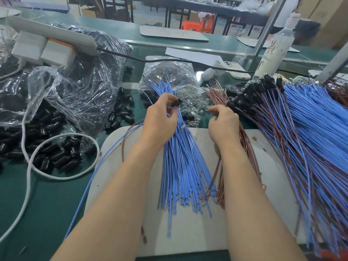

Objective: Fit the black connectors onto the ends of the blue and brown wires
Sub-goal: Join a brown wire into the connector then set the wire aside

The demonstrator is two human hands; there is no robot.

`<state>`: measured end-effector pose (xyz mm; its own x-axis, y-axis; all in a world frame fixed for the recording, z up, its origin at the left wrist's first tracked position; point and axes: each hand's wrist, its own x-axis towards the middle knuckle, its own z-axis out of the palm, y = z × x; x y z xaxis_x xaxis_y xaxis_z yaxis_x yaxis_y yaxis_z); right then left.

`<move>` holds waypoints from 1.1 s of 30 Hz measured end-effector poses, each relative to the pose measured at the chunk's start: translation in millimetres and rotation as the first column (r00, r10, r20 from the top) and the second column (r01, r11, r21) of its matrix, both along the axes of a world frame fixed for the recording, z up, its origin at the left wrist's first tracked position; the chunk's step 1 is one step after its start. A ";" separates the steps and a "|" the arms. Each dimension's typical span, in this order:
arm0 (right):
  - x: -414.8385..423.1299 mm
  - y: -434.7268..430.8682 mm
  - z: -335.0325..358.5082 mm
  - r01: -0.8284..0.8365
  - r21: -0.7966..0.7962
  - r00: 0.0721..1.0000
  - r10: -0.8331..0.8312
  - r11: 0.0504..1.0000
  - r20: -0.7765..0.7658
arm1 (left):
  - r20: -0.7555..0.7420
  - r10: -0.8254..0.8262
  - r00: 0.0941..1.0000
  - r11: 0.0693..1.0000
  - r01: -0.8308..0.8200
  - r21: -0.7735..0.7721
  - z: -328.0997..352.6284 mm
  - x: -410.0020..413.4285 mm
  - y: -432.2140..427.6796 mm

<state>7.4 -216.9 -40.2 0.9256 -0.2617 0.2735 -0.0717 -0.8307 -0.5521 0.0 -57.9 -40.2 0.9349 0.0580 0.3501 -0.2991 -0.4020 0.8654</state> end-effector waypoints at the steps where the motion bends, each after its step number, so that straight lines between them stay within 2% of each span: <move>1: -0.3 0.1 0.3 -0.006 0.023 1.000 0.005 1.000 0.016 | -0.001 0.001 1.000 1.000 -0.001 0.000 -0.2 0.1 -0.2; 3: -0.1 1.4 0.6 -0.010 0.040 1.000 0.009 0.999 0.028 | -0.002 0.002 1.000 1.000 -0.002 -0.001 -0.7 0.4 -0.5; 7: 2.8 6.1 -2.7 -0.033 -0.096 0.994 0.023 0.995 -0.108 | 0.003 0.008 1.000 1.000 -0.008 0.003 -2.1 1.0 -0.7; 9: 3.8 6.9 -3.1 -0.035 -0.110 0.991 0.020 0.993 -0.129 | 0.004 0.009 1.000 1.000 -0.009 0.004 -2.6 0.7 -1.0; 16: 2.2 3.9 -3.7 -0.058 -0.021 0.998 0.057 0.998 -0.041 | 0.014 0.009 1.000 1.000 -0.009 0.013 -3.5 1.8 -1.1; 22: 1.6 6.6 -4.4 -0.074 -0.028 0.996 0.073 0.997 -0.041 | 0.004 0.017 1.000 1.000 -0.017 0.014 -4.7 2.8 -1.6; 29: 4.4 9.1 -7.2 -0.021 0.042 1.000 0.020 0.999 0.018 | 0.004 0.003 1.000 1.000 -0.003 0.017 -4.7 2.8 -1.4; 31: 2.7 10.2 -4.4 -0.047 0.127 0.993 0.033 0.991 0.114 | 0.000 0.001 1.000 1.000 -0.001 0.016 -4.8 2.6 -1.5; 33: -0.7 11.4 2.9 -0.148 0.297 0.970 0.080 0.943 0.229 | 0.000 0.002 1.000 1.000 -0.002 0.015 -5.0 2.5 -1.6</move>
<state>6.7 -205.5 -37.3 0.8842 -0.2609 0.3874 0.1594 -0.6112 -0.7753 2.5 -59.4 -45.2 0.9347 0.0549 0.3510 -0.2982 -0.4161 0.8591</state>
